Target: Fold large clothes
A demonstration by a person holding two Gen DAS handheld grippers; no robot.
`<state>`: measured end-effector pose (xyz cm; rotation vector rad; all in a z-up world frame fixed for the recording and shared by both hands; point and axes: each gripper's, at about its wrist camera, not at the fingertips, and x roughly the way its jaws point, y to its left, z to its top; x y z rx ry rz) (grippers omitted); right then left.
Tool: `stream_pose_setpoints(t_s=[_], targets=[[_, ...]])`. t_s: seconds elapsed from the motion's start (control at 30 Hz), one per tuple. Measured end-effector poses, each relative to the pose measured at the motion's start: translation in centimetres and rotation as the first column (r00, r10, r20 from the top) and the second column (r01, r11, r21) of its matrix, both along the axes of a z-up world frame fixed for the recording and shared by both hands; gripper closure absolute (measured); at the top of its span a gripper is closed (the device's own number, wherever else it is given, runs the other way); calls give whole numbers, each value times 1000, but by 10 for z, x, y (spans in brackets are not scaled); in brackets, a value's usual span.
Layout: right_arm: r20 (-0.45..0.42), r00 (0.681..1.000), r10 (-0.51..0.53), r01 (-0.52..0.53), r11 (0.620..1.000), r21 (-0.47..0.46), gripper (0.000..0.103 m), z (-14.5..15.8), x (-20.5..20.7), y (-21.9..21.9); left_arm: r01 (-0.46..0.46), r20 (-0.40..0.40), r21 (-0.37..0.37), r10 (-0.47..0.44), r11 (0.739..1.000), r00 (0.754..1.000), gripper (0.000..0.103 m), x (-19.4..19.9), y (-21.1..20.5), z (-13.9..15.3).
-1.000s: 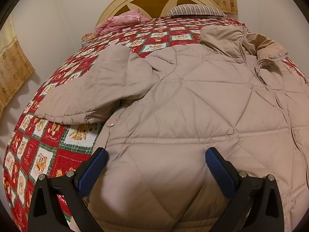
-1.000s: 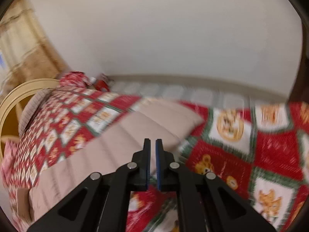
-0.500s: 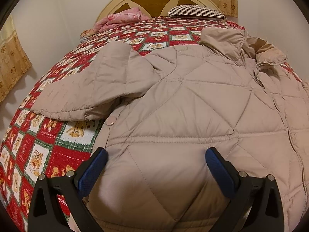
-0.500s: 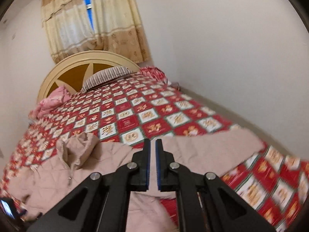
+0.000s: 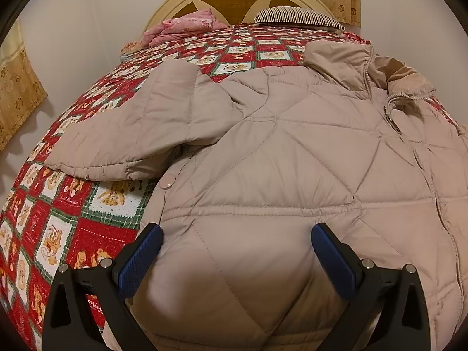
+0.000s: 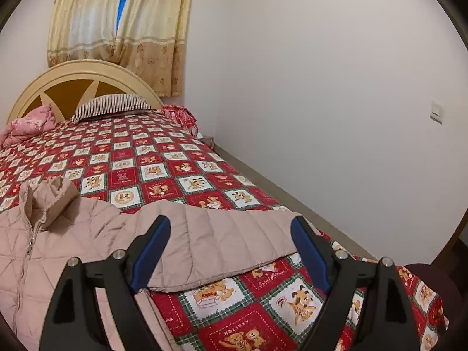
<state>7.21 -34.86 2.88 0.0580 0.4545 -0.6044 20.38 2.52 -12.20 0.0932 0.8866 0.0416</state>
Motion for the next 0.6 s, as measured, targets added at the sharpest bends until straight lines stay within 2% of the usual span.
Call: stream_pose_setpoints(t_s=[0.6], targets=[[-59,998,-16,20,998,65,15,-10,4,-5,-1,1,9,1,1000,1000,1,-1,-1,0]])
